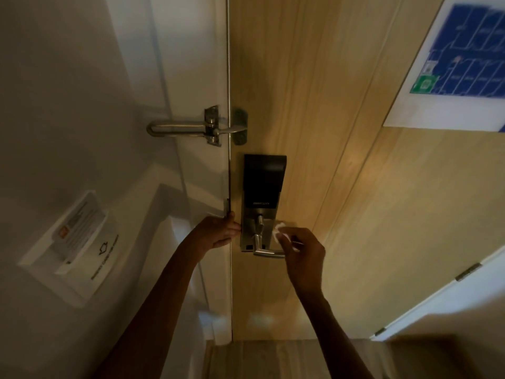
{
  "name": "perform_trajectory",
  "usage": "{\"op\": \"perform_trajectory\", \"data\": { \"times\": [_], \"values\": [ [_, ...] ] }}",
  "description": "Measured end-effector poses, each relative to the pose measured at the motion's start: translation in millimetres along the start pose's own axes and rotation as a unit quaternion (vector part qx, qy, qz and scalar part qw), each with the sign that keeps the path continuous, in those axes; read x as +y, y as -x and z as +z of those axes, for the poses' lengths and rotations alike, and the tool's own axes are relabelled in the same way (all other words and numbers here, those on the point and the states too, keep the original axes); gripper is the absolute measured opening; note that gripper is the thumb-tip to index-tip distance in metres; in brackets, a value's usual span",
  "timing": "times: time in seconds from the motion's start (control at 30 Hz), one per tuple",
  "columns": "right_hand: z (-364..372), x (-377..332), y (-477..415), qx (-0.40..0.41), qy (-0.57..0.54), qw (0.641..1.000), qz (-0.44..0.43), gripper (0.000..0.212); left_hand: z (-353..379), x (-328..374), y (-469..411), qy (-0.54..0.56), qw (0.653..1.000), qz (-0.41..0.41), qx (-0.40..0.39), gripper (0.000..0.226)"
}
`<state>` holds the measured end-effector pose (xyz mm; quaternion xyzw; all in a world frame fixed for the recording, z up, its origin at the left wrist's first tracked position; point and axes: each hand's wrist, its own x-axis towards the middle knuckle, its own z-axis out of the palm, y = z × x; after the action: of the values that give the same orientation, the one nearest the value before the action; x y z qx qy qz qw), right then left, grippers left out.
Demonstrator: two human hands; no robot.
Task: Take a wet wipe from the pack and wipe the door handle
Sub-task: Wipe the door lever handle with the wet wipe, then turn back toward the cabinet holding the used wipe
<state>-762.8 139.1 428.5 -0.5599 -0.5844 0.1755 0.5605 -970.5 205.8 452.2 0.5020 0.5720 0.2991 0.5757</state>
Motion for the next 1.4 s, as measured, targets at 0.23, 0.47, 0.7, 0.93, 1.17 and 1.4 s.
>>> {"op": "perform_trajectory", "data": {
  "times": [0.23,0.47,0.7,0.93,1.17,1.4],
  "values": [
    [28.0,11.5,-13.0,-0.047,0.117,0.988,-0.085,0.011,-0.2,-6.5,-5.9,0.008,1.000,-0.012,0.001,0.051],
    [27.2,29.3,-11.6,-0.083,0.220,0.972,-0.031,0.011,3.1,-12.7,-7.0,0.026,1.000,-0.003,0.008,0.049],
    [-36.7,40.1,-31.4,0.025,0.161,0.986,0.041,0.004,14.7,-35.2,8.3,0.020,1.000,-0.010,0.010,0.044],
    [-107.6,78.0,-13.7,0.095,0.158,0.979,0.086,0.002,88.1,-89.2,19.3,-0.046,0.991,-0.124,-0.021,0.031],
    [-198.1,108.4,27.8,0.171,0.139,0.960,0.170,0.006,228.5,-58.4,12.6,-0.124,0.985,-0.050,-0.107,0.033],
    [-320.3,145.8,72.2,0.226,0.173,0.931,0.229,0.006,375.4,-2.7,13.6,-0.235,0.951,0.102,-0.172,0.034]
  ]
}}
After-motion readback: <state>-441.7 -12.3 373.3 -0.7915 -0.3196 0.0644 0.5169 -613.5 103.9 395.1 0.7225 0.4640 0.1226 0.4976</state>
